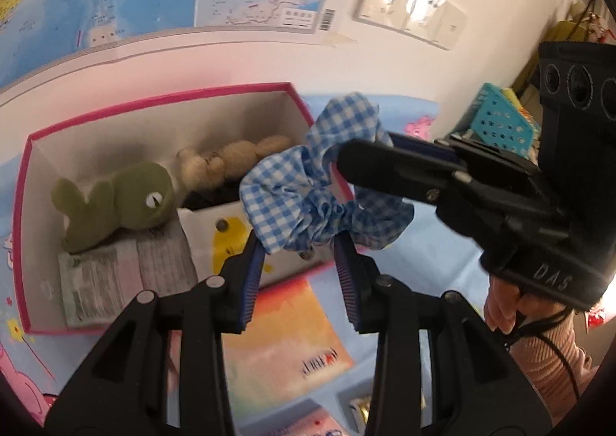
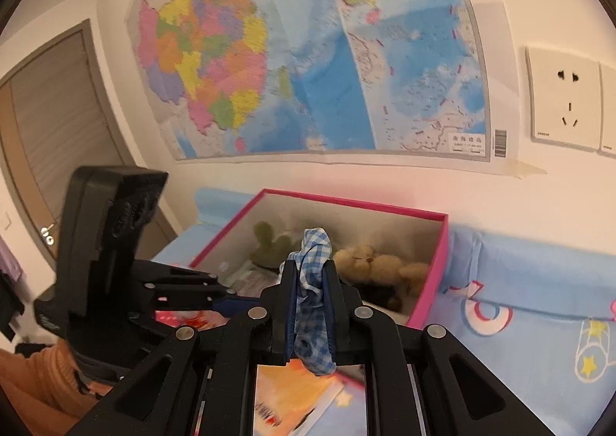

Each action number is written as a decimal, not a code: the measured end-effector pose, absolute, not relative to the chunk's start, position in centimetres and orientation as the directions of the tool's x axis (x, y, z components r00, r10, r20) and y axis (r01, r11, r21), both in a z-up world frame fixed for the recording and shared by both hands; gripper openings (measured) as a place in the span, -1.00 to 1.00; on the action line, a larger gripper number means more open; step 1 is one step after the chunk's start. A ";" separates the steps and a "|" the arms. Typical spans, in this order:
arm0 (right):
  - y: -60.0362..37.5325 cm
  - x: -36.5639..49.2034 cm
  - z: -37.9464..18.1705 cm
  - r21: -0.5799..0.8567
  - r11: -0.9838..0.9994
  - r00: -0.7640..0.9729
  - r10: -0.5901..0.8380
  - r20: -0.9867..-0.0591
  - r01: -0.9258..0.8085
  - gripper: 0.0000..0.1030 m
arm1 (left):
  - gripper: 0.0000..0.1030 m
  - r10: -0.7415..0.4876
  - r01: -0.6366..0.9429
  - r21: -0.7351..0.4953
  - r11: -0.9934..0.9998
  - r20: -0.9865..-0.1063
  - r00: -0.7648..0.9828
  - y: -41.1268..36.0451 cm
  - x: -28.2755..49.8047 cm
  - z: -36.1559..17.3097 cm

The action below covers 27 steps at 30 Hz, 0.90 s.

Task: Organize soft objects
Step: 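Carry the scrunchie with the right gripper into the pink box and release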

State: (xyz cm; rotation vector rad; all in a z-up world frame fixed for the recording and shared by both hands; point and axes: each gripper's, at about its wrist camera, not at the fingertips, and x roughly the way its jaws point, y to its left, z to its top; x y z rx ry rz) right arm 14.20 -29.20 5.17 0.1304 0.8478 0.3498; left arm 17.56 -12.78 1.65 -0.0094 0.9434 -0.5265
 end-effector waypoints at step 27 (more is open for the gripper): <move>-30.7 14.2 2.6 0.119 0.986 0.638 0.165 -0.752 -0.114 -0.15 | 0.45 -0.395 0.415 -0.171 0.893 -0.740 0.545 -11.8 16.6 1.2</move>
